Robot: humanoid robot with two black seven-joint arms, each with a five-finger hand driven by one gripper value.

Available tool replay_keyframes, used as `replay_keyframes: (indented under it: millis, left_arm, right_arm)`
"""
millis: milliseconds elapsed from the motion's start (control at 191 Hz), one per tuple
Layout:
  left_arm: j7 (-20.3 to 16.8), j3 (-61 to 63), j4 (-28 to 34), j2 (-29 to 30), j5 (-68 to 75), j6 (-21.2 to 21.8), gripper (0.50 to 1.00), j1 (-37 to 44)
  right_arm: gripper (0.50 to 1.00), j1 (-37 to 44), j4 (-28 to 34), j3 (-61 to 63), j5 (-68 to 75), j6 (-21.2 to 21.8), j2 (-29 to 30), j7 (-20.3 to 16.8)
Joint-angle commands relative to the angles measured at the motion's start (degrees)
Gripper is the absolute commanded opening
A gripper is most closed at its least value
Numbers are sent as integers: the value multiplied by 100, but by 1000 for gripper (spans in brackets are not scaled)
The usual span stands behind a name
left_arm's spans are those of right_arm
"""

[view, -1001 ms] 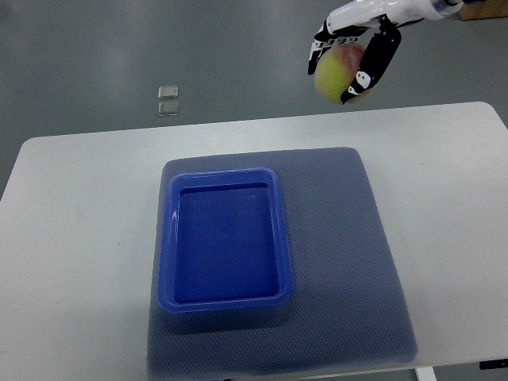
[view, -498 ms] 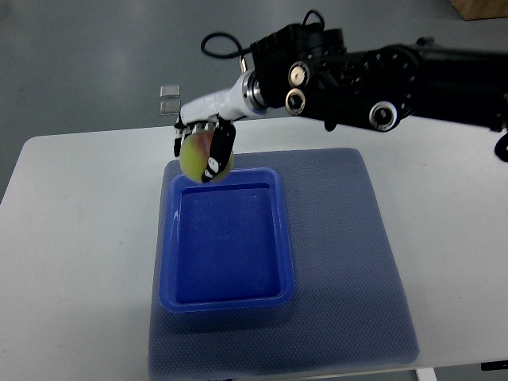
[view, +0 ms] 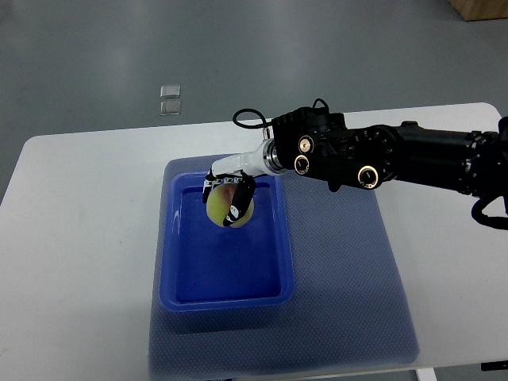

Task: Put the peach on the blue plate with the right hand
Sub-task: 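Carry the peach over the blue tray and lower it inside, then open the right hand to release the peach and withdraw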

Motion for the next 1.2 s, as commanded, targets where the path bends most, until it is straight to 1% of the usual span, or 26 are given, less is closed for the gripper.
replay_keyframes:
  millis: [0,31,79,131,136,178,246,304,372,383,388,403,409,419,435,487,534,540,807,886,912,1064,1116,1121,1158,1195]
  left_arm:
    - [2,1,-1,0,1,-1,1000,0]
    - [2,1,-1,0,1,-1,1000,0]
    - [2,1,-1,0,1,-1,1000,0]
    - [2,1,-1,0,1,-1,1000,0]
    - [2,1,-10,0,1,-1,1000,0]
    - [2,10,-10,0,1,-1,1000,0]
    - [2,1,-10,0,1,-1,1000,0]
    - [2,1,-1,0,1,-1,1000,0]
    - [2,1,-1,0,1,-1,1000,0]
    - [2,-7,-1,0,1,-1,1000,0]
    - [2,1,-1,0,1,-1,1000,0]
    - [2,-7,-1,0,1,-1,1000,0]
    - [2,1,-1,0,1,-1,1000,0]
    - [2,1,-1,0,1,-1,1000,0]
    - [2,1,-1,0,1,-1,1000,0]
    - [2,-7,-10,0,1,-1,1000,0]
    - [2,-7,-10,0,1,-1,1000,0]
    - [2,-7,-10,0,1,-1,1000,0]
    - [2,-16,-1,0,1,-1,1000,0]
    - [2,-16,-1,0,1,-1,1000,0]
    - [2,-8,-1,0,1,-1,1000,0]
    - [2,1,-10,0,1,-1,1000,0]
    - [2,1,-10,0,1,-1,1000,0]
    - [2,10,-10,0,1,-1,1000,0]
    - [2,10,-10,0,1,-1,1000,0]
    - [2,10,-10,0,1,-1,1000,0]
  right_arm:
    - [564,-80,27,18,45,-87,-1,81]
    - [564,-80,27,18,45,-87,-1,81]
    - [586,-186,62,18,45,-139,-1,90]
    - [586,-186,62,18,45,-139,-1,90]
    - [619,-247,97,18,45,-139,-1,108]
    - [670,-274,98,18,45,-139,-1,134]
    - [693,-335,115,18,36,-139,-1,152]
    - [748,-370,141,18,27,-139,-1,160]
    - [764,-414,141,18,27,-139,-1,160]
    - [776,-414,141,18,27,-131,-1,160]
    - [795,-414,141,18,19,-131,-1,160]
    - [809,-423,141,18,18,-131,-1,160]
    - [829,-423,141,18,18,-131,-1,169]
    - [829,-423,141,18,18,-131,-1,169]
    - [856,-432,141,18,10,-122,-1,169]
    - [887,-467,141,18,1,-104,-1,169]
    - [887,-467,141,18,1,-104,-1,169]
    - [919,-485,133,26,-17,-96,-1,169]
    - [930,-406,133,299,-17,-16,-1,152]
    - [930,-186,133,431,-8,98,-1,152]
    - [930,25,133,659,45,168,-1,152]
    - [930,262,141,1414,124,238,-1,152]
    - [930,262,141,1415,124,239,-1,152]
    - [932,254,141,1763,167,317,-140,143]
    - [932,183,141,2073,203,361,-404,152]
    - [930,174,141,2162,221,370,-466,143]
